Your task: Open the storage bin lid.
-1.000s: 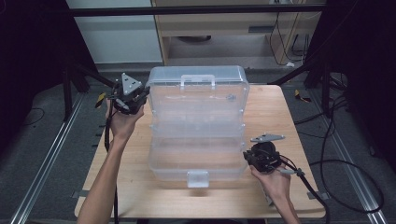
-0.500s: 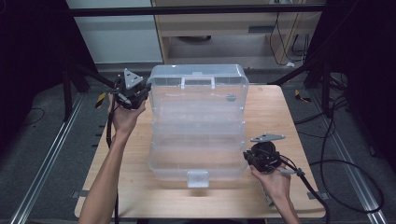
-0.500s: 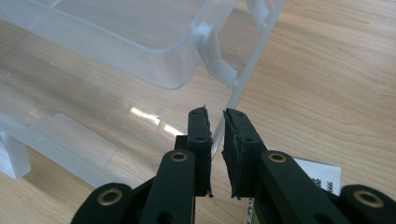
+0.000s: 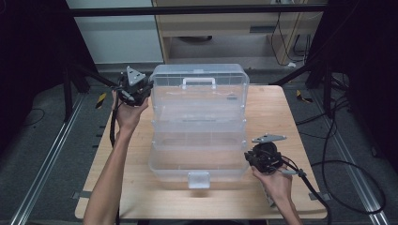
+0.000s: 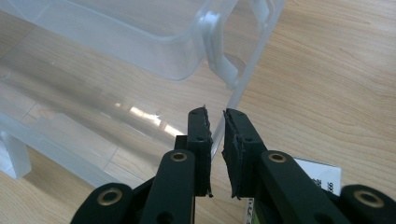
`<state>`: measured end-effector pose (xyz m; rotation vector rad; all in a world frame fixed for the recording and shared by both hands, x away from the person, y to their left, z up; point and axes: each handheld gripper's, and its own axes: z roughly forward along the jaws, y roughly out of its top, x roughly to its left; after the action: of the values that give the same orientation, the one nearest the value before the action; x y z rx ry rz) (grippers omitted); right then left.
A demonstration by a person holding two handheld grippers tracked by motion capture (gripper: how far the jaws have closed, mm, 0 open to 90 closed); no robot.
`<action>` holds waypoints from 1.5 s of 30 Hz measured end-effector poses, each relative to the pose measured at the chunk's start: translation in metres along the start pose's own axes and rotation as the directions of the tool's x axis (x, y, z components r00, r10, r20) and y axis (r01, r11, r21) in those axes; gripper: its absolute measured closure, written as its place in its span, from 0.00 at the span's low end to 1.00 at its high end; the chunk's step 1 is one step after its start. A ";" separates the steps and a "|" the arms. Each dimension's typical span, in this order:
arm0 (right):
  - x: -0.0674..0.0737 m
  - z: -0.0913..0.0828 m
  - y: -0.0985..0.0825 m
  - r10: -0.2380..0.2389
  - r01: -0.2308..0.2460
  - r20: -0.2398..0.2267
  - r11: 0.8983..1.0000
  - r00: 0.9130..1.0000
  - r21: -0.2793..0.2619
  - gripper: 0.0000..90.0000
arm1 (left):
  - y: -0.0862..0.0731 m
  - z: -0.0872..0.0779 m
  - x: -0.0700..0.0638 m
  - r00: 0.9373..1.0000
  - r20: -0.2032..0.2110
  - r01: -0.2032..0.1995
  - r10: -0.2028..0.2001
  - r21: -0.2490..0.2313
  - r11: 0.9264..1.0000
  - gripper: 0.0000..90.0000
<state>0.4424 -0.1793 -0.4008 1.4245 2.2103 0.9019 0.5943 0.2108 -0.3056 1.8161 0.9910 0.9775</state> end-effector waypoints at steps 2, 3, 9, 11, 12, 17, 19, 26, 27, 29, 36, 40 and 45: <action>0.000 0.000 0.000 -0.001 0.001 0.000 1.000 1.000 0.001 0.90 | 0.000 0.002 0.001 1.000 0.001 0.003 -0.003 0.003 1.000 0.90; 0.000 0.000 0.000 -0.001 0.001 0.000 1.000 1.000 0.001 0.90 | 0.001 0.003 0.001 1.000 0.001 0.004 -0.004 0.003 1.000 0.90; 0.000 0.000 0.000 -0.001 0.001 -0.002 1.000 1.000 0.001 0.90 | 0.001 0.010 0.002 1.000 -0.005 0.001 -0.001 0.014 1.000 0.89; 0.000 0.000 0.000 -0.002 0.002 -0.001 1.000 1.000 0.001 0.90 | 0.001 0.012 0.002 1.000 -0.009 0.004 -0.004 0.013 1.000 0.89; 0.000 0.000 0.000 -0.003 0.003 -0.002 1.000 1.000 0.000 0.90 | 0.001 0.012 0.002 1.000 -0.008 0.017 -0.017 0.020 1.000 0.89; 0.000 0.000 0.000 -0.004 0.004 -0.002 1.000 1.000 0.000 0.90 | 0.000 0.017 0.003 1.000 -0.013 0.018 -0.018 0.022 1.000 0.89; 0.000 0.000 0.000 -0.005 0.005 -0.003 1.000 1.000 0.000 0.90 | 0.000 0.019 0.003 1.000 -0.017 0.019 -0.018 0.024 1.000 0.89; -0.001 0.000 0.000 -0.004 0.004 -0.006 1.000 1.000 0.001 0.90 | 0.001 0.028 0.003 1.000 -0.023 0.015 -0.015 0.037 0.999 0.89; -0.001 0.000 0.000 -0.004 0.004 -0.006 1.000 1.000 0.001 0.90 | 0.001 0.029 0.004 1.000 -0.024 0.015 -0.014 0.040 0.999 0.89; -0.001 0.000 0.000 -0.003 0.003 -0.006 1.000 1.000 0.001 0.90 | 0.000 0.030 0.004 1.000 -0.023 0.018 -0.017 0.038 0.999 0.88; -0.001 0.000 0.000 -0.003 0.003 -0.003 1.000 1.000 0.001 0.90 | -0.001 0.035 0.007 0.999 -0.020 0.027 -0.026 0.050 0.998 0.88; -0.001 0.000 0.000 -0.004 0.004 -0.002 1.000 1.000 0.000 0.90 | 0.000 0.039 0.009 1.000 -0.005 0.022 -0.021 0.062 0.998 0.88; -0.001 0.000 0.000 -0.004 0.004 -0.002 1.000 1.000 0.000 0.90 | 0.001 0.046 0.009 1.000 -0.024 -0.002 0.003 0.063 0.998 0.88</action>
<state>0.4428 -0.1804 -0.4009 1.4192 2.2139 0.9028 0.6392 0.2052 -0.3188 1.8614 1.0452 0.9821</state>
